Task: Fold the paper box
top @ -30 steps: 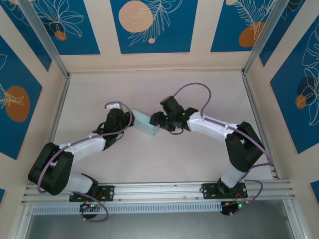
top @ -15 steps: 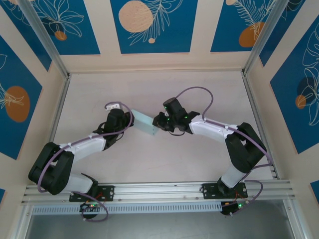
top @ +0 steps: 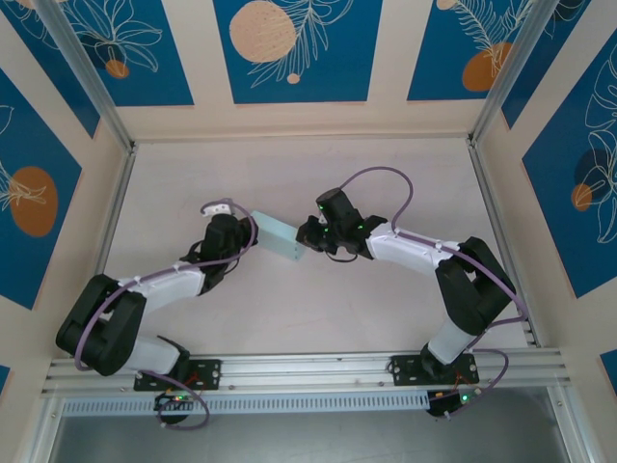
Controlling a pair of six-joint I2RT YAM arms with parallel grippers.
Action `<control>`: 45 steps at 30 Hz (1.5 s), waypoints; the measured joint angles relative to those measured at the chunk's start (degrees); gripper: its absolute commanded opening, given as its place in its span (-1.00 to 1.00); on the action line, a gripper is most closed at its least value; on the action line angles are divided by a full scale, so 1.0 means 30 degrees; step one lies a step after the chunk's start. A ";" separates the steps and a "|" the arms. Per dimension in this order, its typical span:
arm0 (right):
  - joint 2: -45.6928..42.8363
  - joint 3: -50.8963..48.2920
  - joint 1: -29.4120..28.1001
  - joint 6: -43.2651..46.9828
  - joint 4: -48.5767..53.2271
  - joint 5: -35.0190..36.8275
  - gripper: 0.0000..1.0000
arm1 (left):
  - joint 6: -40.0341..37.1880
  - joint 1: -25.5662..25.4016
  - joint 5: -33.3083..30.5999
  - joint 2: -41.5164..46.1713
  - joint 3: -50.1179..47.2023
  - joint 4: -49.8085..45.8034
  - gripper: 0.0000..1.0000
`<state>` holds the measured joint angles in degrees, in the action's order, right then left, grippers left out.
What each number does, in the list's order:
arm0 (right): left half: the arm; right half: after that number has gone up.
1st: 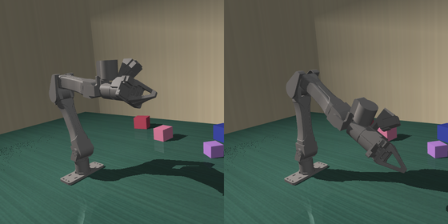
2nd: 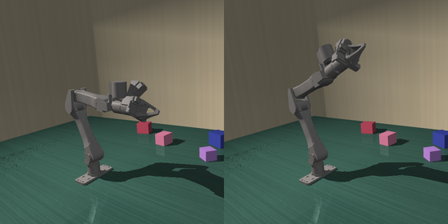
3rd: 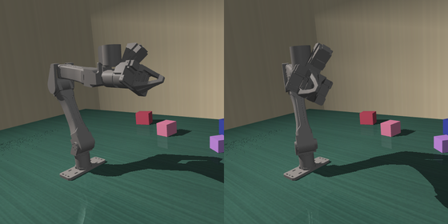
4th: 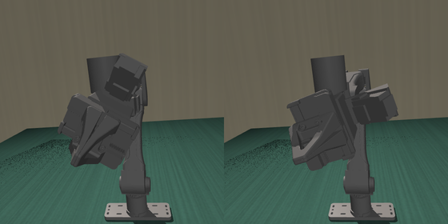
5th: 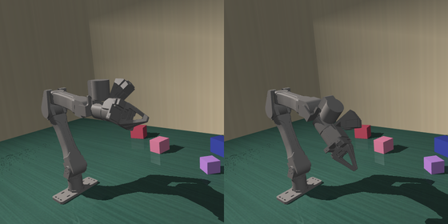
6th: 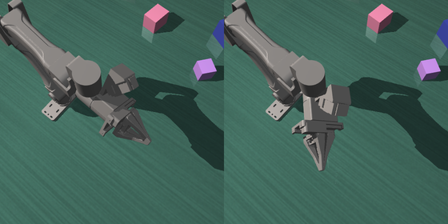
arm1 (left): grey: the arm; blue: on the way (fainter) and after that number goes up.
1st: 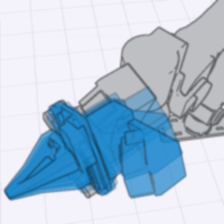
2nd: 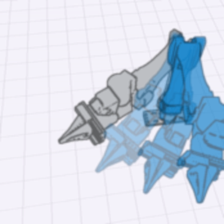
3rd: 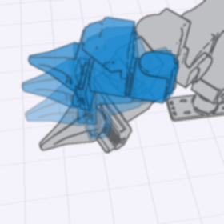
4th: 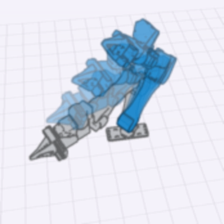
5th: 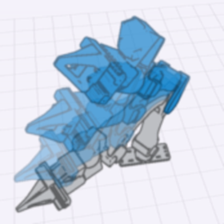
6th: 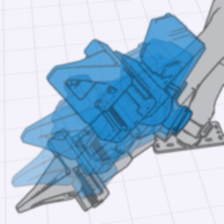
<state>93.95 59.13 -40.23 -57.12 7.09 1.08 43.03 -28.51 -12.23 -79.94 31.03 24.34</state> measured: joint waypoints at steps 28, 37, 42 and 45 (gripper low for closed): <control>0.1545 0.7730 0.0488 1.3588 0.7832 -0.0255 0.53 | -0.0532 0.0051 0.1078 0.0860 0.0561 -0.2011 -0.53; 0.3351 0.9748 -0.0270 1.8841 0.8531 -0.0736 0.72 | -0.0532 0.0051 0.1071 0.0874 0.0678 -0.2288 -0.53; 0.4991 1.0324 -0.0860 2.0400 0.9143 0.0124 0.73 | -0.0532 0.0051 0.1071 0.0867 0.0678 -0.2288 -0.53; 0.5974 1.0768 -0.1209 2.1041 0.9515 0.0743 0.73 | -0.0532 0.0051 0.1071 0.0831 0.0685 -0.2266 -0.53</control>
<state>111.87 91.44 -43.86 6.00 35.64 3.31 41.43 -28.36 -9.02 -77.45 33.08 17.54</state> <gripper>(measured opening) 0.861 0.236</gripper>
